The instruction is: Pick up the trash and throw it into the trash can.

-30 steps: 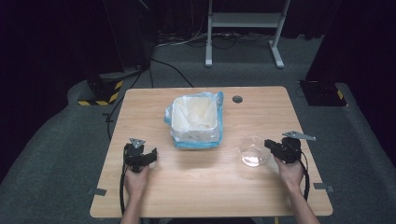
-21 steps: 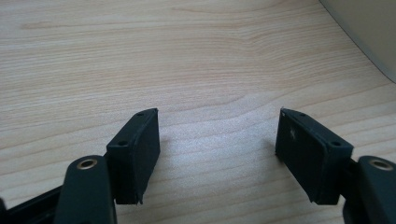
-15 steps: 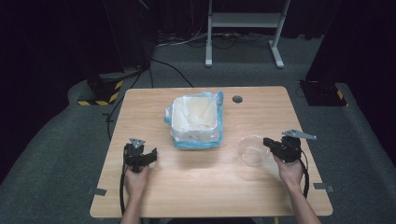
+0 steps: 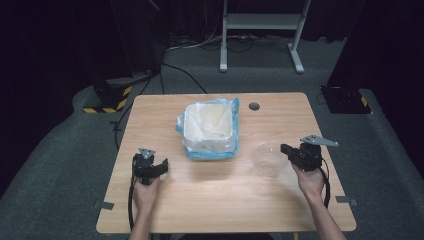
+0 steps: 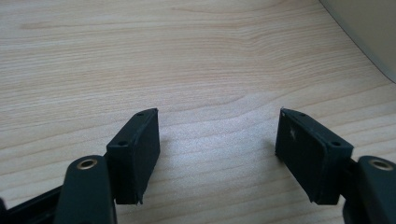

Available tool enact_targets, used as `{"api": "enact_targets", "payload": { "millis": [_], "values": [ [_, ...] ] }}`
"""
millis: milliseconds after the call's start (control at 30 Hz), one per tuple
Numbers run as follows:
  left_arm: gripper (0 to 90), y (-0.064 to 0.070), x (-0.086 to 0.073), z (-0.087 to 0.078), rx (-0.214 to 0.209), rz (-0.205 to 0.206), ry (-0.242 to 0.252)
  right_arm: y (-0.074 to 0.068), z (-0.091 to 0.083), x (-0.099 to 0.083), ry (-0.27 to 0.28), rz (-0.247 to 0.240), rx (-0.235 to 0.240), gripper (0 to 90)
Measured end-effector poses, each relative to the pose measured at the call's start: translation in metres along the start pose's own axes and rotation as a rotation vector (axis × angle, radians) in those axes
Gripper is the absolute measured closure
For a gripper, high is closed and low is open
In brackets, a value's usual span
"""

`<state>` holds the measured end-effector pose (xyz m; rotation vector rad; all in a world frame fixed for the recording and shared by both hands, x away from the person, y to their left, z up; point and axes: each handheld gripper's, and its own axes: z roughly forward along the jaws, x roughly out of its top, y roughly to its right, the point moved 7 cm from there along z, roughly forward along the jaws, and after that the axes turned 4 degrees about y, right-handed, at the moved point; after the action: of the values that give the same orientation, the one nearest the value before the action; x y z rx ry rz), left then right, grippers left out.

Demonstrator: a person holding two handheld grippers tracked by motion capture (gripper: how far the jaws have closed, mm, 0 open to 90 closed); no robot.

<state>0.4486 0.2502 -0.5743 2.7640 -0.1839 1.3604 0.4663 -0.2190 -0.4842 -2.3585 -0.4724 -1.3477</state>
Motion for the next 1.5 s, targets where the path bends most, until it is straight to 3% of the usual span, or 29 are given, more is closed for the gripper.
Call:
{"api": "enact_targets", "payload": {
  "millis": [267,700,1000,1500],
  "values": [
    [30.3,0.000,0.000,0.000,0.000,0.000,0.000,-0.003,-0.005,0.018,0.019,-0.022,-0.006,85.7],
    [30.3,0.000,0.000,0.000,0.000,0.000,0.000,-0.008,-0.007,0.039,0.037,-0.019,0.010,85.7],
    [30.3,0.000,0.000,0.000,0.000,0.000,0.000,-0.014,-0.013,0.065,0.067,-0.010,0.044,85.6],
    [30.4,0.000,0.000,0.000,0.000,0.000,-0.001,-0.026,-0.011,0.091,0.075,-0.007,0.084,85.7]
  ]
}}
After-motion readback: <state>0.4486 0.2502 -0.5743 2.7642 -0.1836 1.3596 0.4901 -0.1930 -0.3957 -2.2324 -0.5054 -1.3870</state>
